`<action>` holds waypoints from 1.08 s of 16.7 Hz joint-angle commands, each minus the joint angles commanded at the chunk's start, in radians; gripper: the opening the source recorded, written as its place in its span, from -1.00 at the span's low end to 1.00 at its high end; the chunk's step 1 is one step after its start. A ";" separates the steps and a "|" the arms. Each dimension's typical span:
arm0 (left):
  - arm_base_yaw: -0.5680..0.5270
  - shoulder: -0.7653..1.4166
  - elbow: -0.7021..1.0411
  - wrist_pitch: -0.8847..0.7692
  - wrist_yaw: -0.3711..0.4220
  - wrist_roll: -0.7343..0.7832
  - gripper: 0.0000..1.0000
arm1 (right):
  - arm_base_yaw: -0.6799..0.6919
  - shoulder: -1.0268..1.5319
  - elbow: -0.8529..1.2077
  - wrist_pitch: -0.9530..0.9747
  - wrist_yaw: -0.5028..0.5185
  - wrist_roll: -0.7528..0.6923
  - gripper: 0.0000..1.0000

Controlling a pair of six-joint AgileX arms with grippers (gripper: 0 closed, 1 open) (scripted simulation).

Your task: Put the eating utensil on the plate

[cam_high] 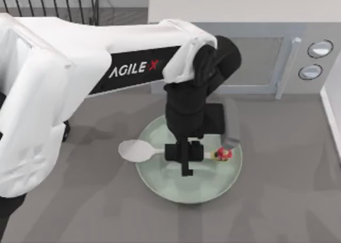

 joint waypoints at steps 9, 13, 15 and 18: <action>0.000 0.000 0.000 0.000 0.000 0.000 0.06 | 0.000 0.000 0.000 0.000 0.000 0.000 1.00; 0.000 0.000 0.000 0.000 0.000 0.000 0.66 | 0.000 0.000 0.000 0.000 0.000 0.000 1.00; 0.000 0.000 0.000 0.000 0.000 0.000 0.96 | 0.000 0.000 0.000 0.000 0.000 0.000 1.00; 0.000 0.000 0.000 0.000 0.000 0.000 1.00 | 0.000 0.000 0.000 0.000 0.000 0.000 1.00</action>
